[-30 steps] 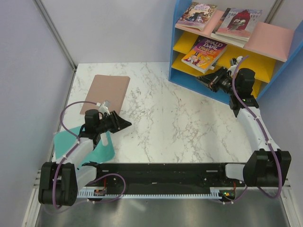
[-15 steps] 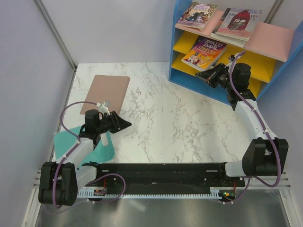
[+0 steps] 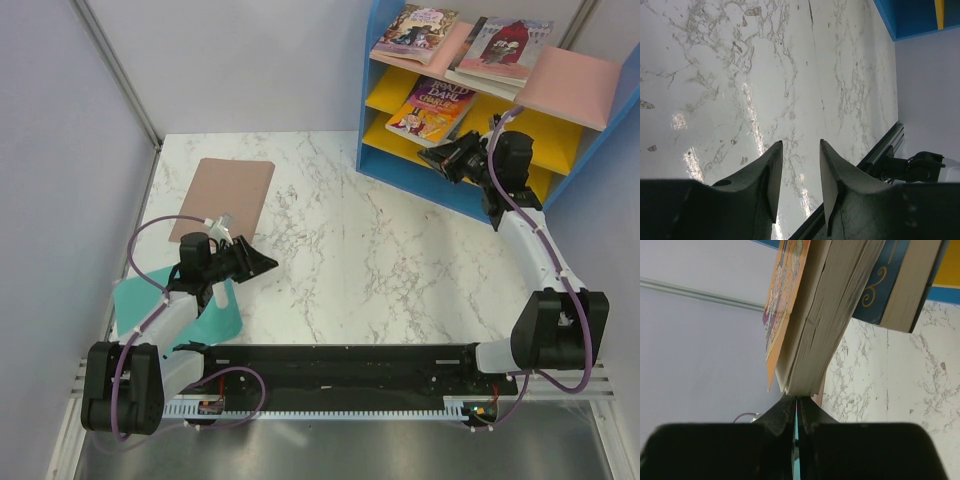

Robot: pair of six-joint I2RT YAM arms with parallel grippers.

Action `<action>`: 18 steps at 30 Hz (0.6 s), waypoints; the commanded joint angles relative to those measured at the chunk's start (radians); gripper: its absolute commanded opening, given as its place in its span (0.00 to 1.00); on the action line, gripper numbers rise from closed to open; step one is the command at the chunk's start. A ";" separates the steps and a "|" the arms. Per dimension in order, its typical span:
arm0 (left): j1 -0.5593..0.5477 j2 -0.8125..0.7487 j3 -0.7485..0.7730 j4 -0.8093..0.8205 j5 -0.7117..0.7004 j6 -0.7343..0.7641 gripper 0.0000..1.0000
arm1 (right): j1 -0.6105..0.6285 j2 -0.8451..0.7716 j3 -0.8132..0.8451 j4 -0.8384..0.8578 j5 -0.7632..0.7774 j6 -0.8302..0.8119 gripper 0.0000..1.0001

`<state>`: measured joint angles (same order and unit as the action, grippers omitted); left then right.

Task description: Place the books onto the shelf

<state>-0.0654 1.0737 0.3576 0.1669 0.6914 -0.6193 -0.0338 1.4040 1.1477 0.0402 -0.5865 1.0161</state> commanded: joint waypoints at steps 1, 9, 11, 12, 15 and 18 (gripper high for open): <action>-0.005 0.003 -0.005 0.037 0.030 0.021 0.42 | -0.017 0.007 0.040 0.023 0.025 -0.008 0.06; -0.005 0.003 -0.005 0.036 0.030 0.020 0.42 | -0.034 0.019 0.052 0.035 0.036 -0.001 0.07; -0.005 0.002 -0.005 0.036 0.031 0.020 0.41 | -0.034 0.027 0.064 0.036 0.031 0.001 0.07; -0.005 0.002 -0.005 0.036 0.031 0.020 0.41 | -0.035 0.033 0.069 0.038 0.028 0.001 0.07; -0.005 0.003 -0.005 0.034 0.028 0.021 0.41 | -0.037 0.035 0.067 0.046 0.019 0.006 0.08; -0.005 0.006 -0.006 0.036 0.028 0.021 0.41 | -0.034 0.021 0.040 0.078 -0.006 0.025 0.08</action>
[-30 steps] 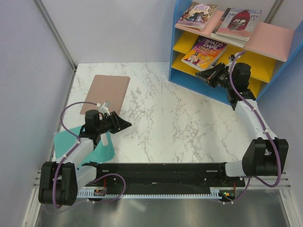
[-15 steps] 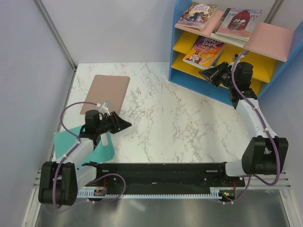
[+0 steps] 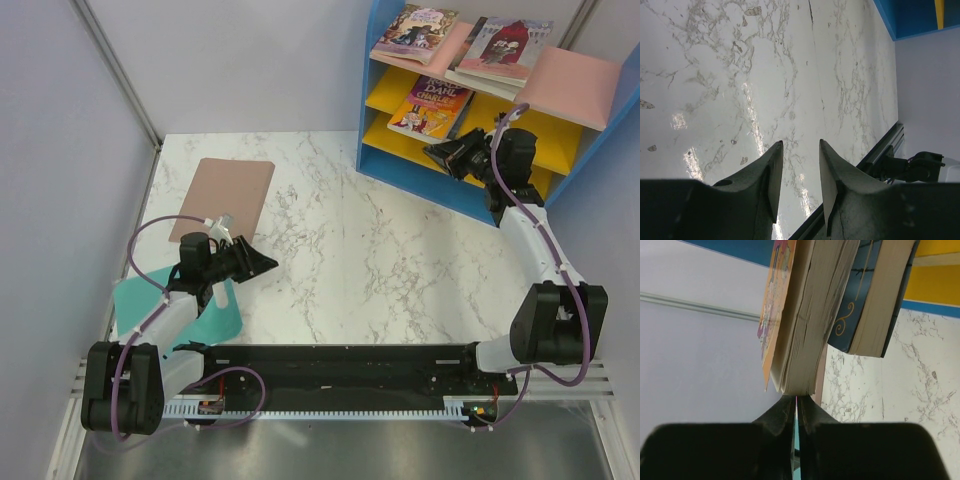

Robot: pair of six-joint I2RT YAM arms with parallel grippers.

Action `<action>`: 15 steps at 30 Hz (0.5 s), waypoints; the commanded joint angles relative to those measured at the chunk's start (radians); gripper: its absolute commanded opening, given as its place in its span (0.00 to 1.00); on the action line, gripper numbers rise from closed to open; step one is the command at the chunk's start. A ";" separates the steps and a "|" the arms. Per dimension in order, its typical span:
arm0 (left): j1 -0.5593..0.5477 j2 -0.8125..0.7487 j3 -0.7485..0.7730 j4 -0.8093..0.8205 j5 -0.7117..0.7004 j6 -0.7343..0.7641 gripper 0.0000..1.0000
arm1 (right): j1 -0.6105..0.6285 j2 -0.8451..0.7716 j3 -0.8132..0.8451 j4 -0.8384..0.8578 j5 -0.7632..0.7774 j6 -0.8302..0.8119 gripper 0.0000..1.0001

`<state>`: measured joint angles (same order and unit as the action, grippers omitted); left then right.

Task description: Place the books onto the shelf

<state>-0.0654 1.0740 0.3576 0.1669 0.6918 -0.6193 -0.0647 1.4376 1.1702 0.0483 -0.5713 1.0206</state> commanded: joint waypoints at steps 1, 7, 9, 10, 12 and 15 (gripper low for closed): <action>-0.005 0.007 -0.005 0.034 0.028 0.021 0.41 | -0.004 -0.020 0.006 0.082 -0.025 0.027 0.08; -0.007 0.015 -0.003 0.036 0.028 0.023 0.41 | 0.016 -0.074 -0.032 0.087 -0.019 0.033 0.07; -0.007 0.015 -0.003 0.034 0.029 0.023 0.41 | 0.037 -0.094 -0.037 0.079 -0.001 0.027 0.06; -0.007 0.014 -0.003 0.034 0.029 0.023 0.41 | 0.046 -0.095 -0.037 0.075 0.005 0.021 0.06; -0.007 0.015 -0.003 0.034 0.028 0.021 0.41 | 0.087 -0.108 -0.029 0.042 0.034 -0.003 0.06; -0.008 0.015 -0.003 0.034 0.029 0.021 0.41 | 0.135 -0.117 -0.007 -0.011 0.083 -0.037 0.06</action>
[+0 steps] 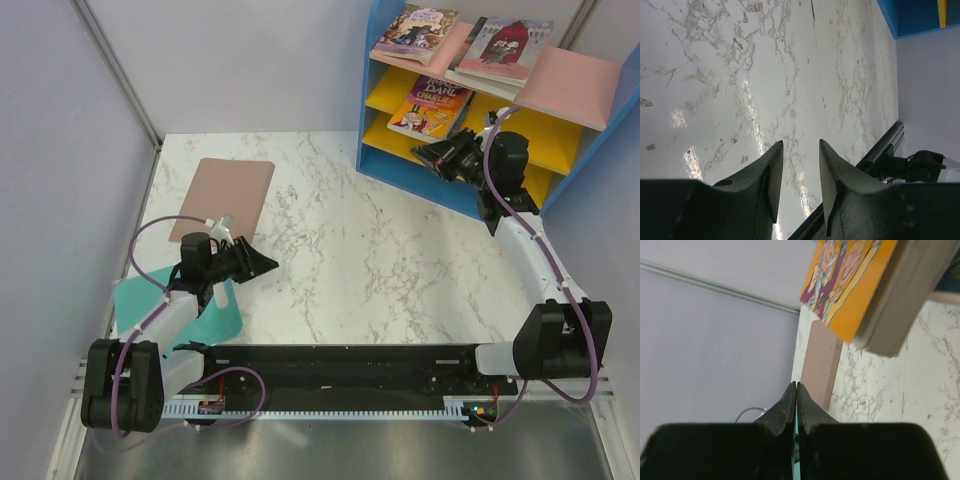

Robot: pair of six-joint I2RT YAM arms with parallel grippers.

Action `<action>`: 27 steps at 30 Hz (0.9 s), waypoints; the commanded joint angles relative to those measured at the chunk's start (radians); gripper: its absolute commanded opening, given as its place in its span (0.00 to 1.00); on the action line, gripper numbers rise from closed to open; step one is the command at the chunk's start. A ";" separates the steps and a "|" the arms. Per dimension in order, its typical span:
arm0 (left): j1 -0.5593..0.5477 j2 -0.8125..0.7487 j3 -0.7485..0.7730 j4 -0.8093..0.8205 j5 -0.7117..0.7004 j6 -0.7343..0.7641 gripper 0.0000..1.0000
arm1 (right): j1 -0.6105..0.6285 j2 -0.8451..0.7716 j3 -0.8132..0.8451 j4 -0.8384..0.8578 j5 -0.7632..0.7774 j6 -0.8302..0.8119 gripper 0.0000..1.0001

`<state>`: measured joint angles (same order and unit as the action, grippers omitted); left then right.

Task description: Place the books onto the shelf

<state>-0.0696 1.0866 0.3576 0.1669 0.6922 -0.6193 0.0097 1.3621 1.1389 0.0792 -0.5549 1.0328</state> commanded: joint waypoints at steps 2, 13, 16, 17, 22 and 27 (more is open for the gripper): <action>-0.004 0.002 -0.002 0.034 0.027 0.021 0.41 | 0.085 -0.038 0.053 -0.076 0.098 -0.094 0.06; -0.006 0.002 0.000 0.034 0.029 0.023 0.41 | 0.242 0.162 0.442 -0.438 0.344 -0.414 0.06; -0.007 0.006 0.000 0.034 0.029 0.024 0.41 | 0.274 0.213 0.534 -0.511 0.406 -0.488 0.06; -0.007 0.009 0.000 0.034 0.027 0.024 0.41 | 0.285 0.225 0.551 -0.525 0.427 -0.502 0.06; -0.007 0.015 0.001 0.037 0.029 0.026 0.41 | 0.328 0.317 0.669 -0.620 0.480 -0.596 0.06; -0.007 0.015 0.001 0.037 0.027 0.026 0.41 | 0.383 0.402 0.754 -0.687 0.549 -0.642 0.06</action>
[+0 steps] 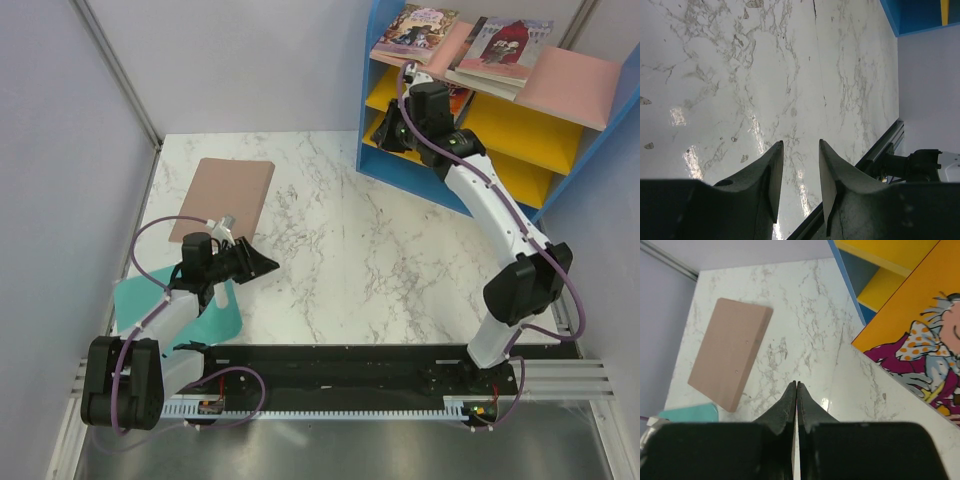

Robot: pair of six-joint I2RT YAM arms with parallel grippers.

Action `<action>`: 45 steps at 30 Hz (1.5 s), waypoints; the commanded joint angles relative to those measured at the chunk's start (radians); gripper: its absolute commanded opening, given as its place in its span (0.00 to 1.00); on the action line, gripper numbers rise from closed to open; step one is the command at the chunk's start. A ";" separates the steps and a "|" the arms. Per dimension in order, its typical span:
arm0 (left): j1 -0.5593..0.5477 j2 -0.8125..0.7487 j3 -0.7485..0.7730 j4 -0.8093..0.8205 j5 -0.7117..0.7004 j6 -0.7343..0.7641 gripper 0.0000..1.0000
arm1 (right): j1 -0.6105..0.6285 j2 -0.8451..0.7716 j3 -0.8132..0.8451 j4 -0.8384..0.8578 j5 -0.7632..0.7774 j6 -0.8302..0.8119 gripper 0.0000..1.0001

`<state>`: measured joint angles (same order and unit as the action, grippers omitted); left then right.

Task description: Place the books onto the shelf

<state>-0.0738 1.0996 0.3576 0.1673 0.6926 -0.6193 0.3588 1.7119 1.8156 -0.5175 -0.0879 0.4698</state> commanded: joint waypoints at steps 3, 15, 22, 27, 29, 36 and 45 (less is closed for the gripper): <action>-0.003 0.000 0.000 0.038 0.027 0.026 0.41 | 0.040 0.066 0.091 -0.095 0.129 -0.080 0.06; -0.003 0.000 -0.002 0.037 0.027 0.027 0.41 | 0.042 0.097 0.125 -0.128 0.323 -0.109 0.07; -0.003 0.000 -0.002 0.035 0.025 0.029 0.41 | 0.042 0.114 0.140 -0.139 0.410 -0.105 0.07; -0.003 0.000 -0.005 0.035 0.027 0.030 0.41 | 0.040 0.112 0.139 -0.144 0.494 -0.109 0.08; -0.003 0.002 -0.005 0.035 0.025 0.030 0.41 | 0.039 0.112 0.140 -0.144 0.508 -0.109 0.08; -0.003 -0.004 -0.006 0.034 0.025 0.030 0.41 | 0.034 0.120 0.146 -0.144 0.545 -0.108 0.09; -0.004 -0.006 -0.005 0.032 0.025 0.030 0.40 | 0.025 0.115 0.142 -0.124 0.557 -0.099 0.09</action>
<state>-0.0746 1.1000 0.3573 0.1669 0.6926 -0.6193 0.3904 1.8286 1.9194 -0.6659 0.4263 0.3702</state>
